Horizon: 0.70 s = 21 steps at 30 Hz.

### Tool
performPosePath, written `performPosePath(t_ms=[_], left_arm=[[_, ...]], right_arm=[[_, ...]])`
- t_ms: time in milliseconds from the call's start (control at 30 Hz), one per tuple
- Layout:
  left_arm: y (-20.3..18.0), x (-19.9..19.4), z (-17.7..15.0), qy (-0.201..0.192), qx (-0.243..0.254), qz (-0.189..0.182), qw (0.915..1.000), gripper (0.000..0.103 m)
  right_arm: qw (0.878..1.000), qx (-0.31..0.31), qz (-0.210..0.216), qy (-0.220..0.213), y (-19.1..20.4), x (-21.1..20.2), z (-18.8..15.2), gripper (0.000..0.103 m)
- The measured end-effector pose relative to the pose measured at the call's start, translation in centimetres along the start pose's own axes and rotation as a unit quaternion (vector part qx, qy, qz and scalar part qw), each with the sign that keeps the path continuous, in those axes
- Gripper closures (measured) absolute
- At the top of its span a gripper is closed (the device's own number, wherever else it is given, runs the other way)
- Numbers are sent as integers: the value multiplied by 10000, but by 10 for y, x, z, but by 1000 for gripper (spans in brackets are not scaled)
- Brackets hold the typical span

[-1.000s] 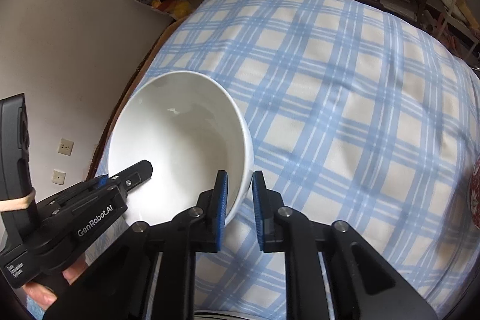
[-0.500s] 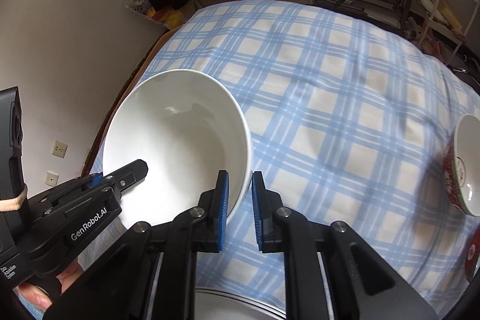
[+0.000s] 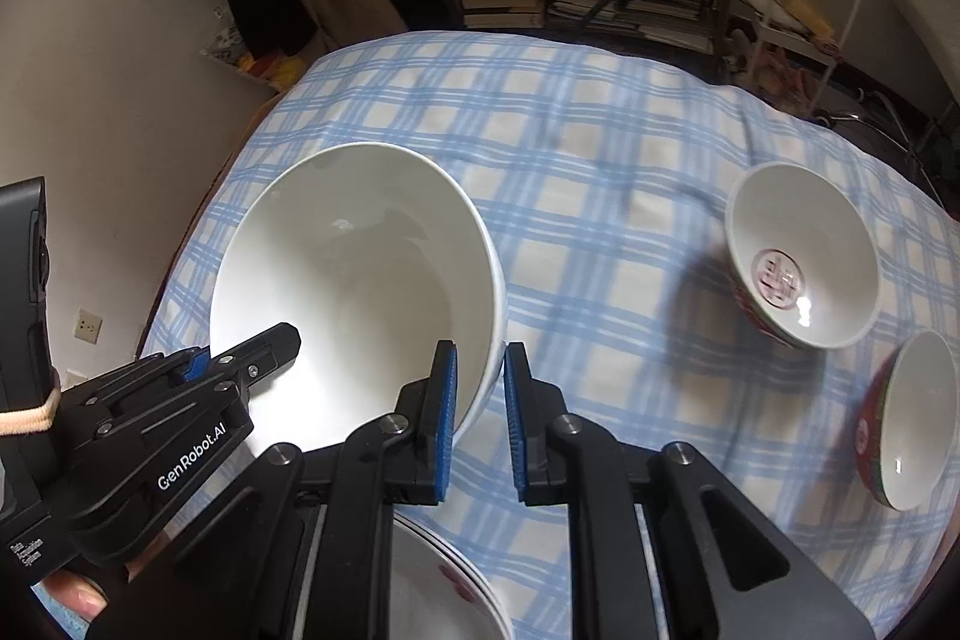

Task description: Organize plates and bowls

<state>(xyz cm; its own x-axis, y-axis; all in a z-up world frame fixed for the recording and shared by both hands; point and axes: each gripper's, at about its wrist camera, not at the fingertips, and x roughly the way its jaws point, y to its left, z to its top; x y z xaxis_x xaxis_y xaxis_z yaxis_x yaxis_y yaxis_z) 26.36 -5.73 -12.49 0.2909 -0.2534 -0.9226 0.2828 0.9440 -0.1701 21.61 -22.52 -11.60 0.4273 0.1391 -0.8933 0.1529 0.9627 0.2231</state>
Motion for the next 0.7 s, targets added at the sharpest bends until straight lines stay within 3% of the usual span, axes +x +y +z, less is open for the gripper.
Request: performPosePath(t_ms=[267, 700], left_arm=[[-41, 15, -16, 100, 362, -181, 9991, 90], [-91, 19, -50, 572, 1079, -367, 9918, 87]], right_arm=[[9988, 411, -179, -195, -44, -15, -24, 86], [9943, 988, -395, -15, -92, -33, -67, 86]])
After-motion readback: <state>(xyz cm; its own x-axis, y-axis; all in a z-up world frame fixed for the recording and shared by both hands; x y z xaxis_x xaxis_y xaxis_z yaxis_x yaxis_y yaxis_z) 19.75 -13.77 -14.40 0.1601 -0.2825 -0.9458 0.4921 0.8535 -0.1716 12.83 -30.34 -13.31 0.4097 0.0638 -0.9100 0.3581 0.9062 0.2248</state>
